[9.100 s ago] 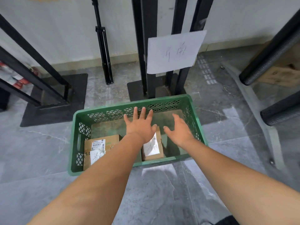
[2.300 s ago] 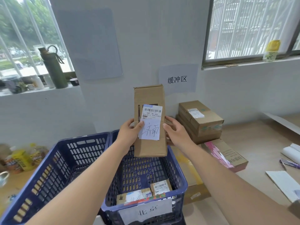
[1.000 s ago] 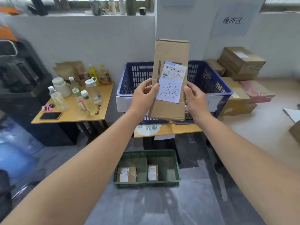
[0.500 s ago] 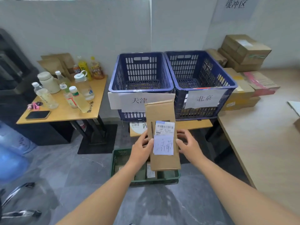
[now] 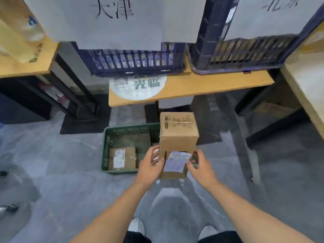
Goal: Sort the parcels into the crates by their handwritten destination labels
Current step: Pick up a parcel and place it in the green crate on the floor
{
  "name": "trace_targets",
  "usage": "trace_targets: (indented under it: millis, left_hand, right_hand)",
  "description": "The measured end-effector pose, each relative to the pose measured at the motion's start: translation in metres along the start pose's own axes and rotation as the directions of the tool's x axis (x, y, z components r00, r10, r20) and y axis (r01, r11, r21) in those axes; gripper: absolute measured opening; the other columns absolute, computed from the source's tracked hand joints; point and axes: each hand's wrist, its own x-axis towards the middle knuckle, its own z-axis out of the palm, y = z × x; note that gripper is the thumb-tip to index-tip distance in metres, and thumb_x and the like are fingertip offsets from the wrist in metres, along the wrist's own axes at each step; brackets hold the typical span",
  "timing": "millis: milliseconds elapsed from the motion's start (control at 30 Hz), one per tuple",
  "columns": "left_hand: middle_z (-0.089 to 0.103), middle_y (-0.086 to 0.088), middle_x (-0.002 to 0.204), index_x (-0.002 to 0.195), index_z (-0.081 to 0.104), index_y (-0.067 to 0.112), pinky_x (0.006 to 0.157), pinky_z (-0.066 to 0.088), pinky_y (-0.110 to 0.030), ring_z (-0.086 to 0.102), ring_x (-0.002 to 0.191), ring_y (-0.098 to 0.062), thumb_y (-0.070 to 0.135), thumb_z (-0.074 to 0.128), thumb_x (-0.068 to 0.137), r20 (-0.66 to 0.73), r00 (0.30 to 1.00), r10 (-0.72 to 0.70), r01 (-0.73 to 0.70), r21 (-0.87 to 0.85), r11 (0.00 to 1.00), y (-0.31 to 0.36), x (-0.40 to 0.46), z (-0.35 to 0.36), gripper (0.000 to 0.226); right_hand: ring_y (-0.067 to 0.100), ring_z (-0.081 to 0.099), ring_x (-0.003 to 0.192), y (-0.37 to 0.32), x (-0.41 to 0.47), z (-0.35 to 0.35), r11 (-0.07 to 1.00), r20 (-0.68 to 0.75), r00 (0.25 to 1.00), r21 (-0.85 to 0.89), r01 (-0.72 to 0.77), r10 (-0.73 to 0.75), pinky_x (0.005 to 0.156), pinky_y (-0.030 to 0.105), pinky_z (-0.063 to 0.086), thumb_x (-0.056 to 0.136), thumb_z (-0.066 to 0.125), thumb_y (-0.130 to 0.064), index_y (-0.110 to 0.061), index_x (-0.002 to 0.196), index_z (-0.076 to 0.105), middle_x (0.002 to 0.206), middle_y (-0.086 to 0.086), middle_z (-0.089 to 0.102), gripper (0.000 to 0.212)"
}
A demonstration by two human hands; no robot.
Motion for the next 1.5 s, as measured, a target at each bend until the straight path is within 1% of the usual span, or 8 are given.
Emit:
trace_targets:
  millis: [100, 333, 500, 633, 767, 1033, 1167, 1500]
  left_hand:
    - [0.068, 0.013, 0.12, 0.123, 0.052, 0.041, 0.091, 0.058, -0.033, 0.066, 0.107, 0.003, 0.01, 0.058, 0.1, 0.032, 0.999, -0.025, 0.025, -0.002, 1.0, -0.047, 0.037, 0.016, 0.039]
    - [0.071, 0.001, 0.116, 0.137, 0.052, 0.038, 0.09, 0.057, -0.048, 0.069, 0.105, -0.022, 0.047, 0.066, 0.078, -0.012, 1.0, -0.01, 0.01, -0.017, 1.0, -0.121, 0.166, 0.048, 0.061]
    - [0.072, -0.006, 0.102, 0.147, 0.047, 0.029, 0.088, 0.059, -0.046, 0.07, 0.102, -0.026, 0.023, 0.059, 0.097, 0.003, 1.0, -0.009, 0.01, -0.063, 0.998, -0.173, 0.246, 0.07, 0.052]
    - [0.07, -0.015, 0.106, 0.149, 0.043, 0.029, 0.083, 0.058, -0.047, 0.07, 0.091, -0.029, 0.025, 0.059, 0.099, 0.022, 0.999, -0.027, 0.028, -0.053, 0.998, -0.207, 0.284, 0.094, 0.053]
    - [0.072, -0.006, 0.094, 0.151, 0.039, 0.026, 0.087, 0.059, -0.047, 0.07, 0.088, -0.021, 0.037, 0.06, 0.098, 0.031, 0.999, -0.037, 0.035, 0.068, 0.997, -0.229, 0.308, 0.116, 0.058]
    - [0.073, -0.001, 0.087, 0.138, 0.047, 0.028, 0.073, 0.063, -0.048, 0.073, 0.081, -0.023, 0.046, 0.064, 0.093, 0.015, 0.999, -0.048, 0.043, 0.234, 0.971, -0.249, 0.326, 0.122, 0.051]
    - [0.071, 0.0, 0.103, 0.129, 0.053, 0.026, 0.072, 0.063, -0.047, 0.071, 0.088, -0.024, 0.04, 0.058, 0.098, 0.023, 0.993, -0.114, 0.104, 0.272, 0.957, -0.253, 0.329, 0.116, 0.034]
    - [0.068, -0.014, 0.115, 0.132, 0.051, 0.012, 0.078, 0.057, -0.039, 0.069, 0.093, -0.034, 0.046, 0.048, 0.102, -0.032, 0.976, -0.215, 0.188, 0.614, 0.766, -0.273, 0.344, 0.119, 0.046]
  right_hand:
    - [0.004, 0.065, 0.089, 0.049, 0.034, 0.027, 0.996, -0.045, 0.998, 0.073, -0.041, 0.044, 0.08, 0.034, 0.054, 0.095, 0.064, -0.024, -0.03, 0.12, 0.05, 0.105, -0.01, 0.069, 0.03]
    - [-0.001, 0.064, 0.096, 0.117, 0.149, 0.076, 0.976, -0.179, 0.984, 0.217, 0.029, 0.01, 0.086, 0.02, 0.049, 0.098, 0.061, -0.031, -0.028, 0.117, 0.056, 0.11, -0.01, 0.068, 0.019]
    - [-0.018, 0.06, 0.082, 0.17, 0.214, 0.101, 0.972, -0.217, 0.976, 0.227, 0.059, -0.008, 0.066, 0.004, 0.045, 0.099, 0.059, -0.035, -0.026, 0.12, 0.06, 0.103, -0.015, 0.067, 0.023]
    - [-0.008, 0.065, 0.088, 0.214, 0.247, 0.119, 0.974, -0.258, 0.966, 0.223, 0.037, 0.022, 0.07, 0.012, 0.049, 0.099, 0.058, -0.04, -0.026, 0.121, 0.061, 0.104, -0.011, 0.069, 0.027]
    - [0.01, 0.067, 0.095, 0.253, 0.268, 0.131, 0.985, -0.27, 0.96, 0.172, -0.023, 0.069, 0.079, 0.032, 0.054, 0.1, 0.051, -0.044, -0.026, 0.126, 0.059, 0.108, -0.006, 0.071, 0.033]
    - [0.022, 0.066, 0.095, 0.267, 0.281, 0.135, 0.993, -0.132, 0.991, -0.119, -0.019, 0.003, 0.081, 0.043, 0.056, 0.103, 0.039, -0.036, -0.031, 0.137, 0.047, 0.111, 0.0, 0.07, 0.036]
    - [0.022, 0.065, 0.085, 0.265, 0.284, 0.139, 0.964, -0.04, 0.998, -0.264, 0.035, -0.047, 0.071, 0.04, 0.056, 0.106, 0.032, -0.035, -0.032, 0.143, 0.039, 0.106, 0.005, 0.07, 0.038]
    - [0.031, 0.06, 0.113, 0.272, 0.307, 0.165, 0.952, 0.12, 0.975, -0.268, -0.151, 0.189, 0.088, 0.039, 0.052, 0.107, 0.03, -0.037, -0.029, 0.144, 0.046, 0.132, 0.006, 0.064, 0.041]
